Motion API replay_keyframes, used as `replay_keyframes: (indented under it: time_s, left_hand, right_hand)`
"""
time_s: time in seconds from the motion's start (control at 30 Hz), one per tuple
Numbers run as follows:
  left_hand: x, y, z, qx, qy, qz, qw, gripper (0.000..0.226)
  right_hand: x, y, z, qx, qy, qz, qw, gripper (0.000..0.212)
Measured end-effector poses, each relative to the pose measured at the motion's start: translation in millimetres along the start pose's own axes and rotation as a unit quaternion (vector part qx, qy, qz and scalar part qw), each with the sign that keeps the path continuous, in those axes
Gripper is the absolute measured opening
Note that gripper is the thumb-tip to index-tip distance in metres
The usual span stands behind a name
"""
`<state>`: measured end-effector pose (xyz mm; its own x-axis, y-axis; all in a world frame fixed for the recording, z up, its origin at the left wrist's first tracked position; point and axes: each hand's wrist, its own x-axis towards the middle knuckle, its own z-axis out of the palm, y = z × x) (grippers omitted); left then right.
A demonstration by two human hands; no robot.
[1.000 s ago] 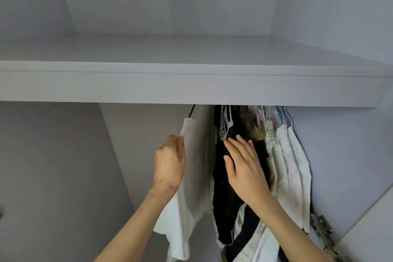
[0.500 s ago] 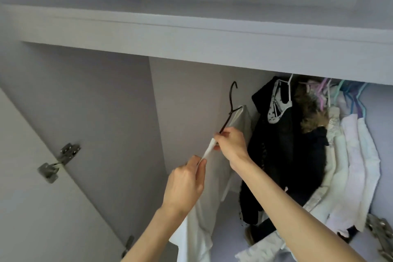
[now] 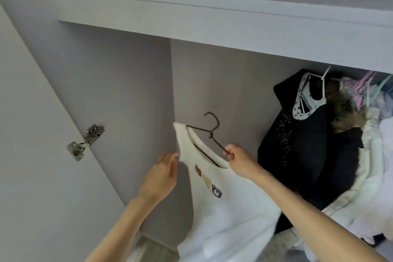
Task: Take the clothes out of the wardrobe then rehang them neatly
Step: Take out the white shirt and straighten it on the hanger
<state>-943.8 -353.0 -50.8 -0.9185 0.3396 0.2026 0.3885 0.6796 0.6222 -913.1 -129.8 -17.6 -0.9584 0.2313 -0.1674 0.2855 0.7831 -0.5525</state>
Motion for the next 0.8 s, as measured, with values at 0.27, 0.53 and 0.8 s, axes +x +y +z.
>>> replay_keyframes:
  time_s: [0.27,0.53,0.8]
  left_hand:
    - [8,-71,-28,0.116,-0.014,0.061,0.991,0.044]
    - [-34,-115,-44,0.079,-0.034,-0.02,0.996,0.038]
    - [-126,-101,-37,0.042,0.053,-0.098,0.993,0.037]
  right_hand:
    - [-22,0,23,-0.015,0.044,-0.161,0.986,0.005]
    - [-18,1,52,0.052,0.054,-0.185,0.98,0.007]
    - [-23,2,93,0.129,-0.002,-0.249,0.96,0.016]
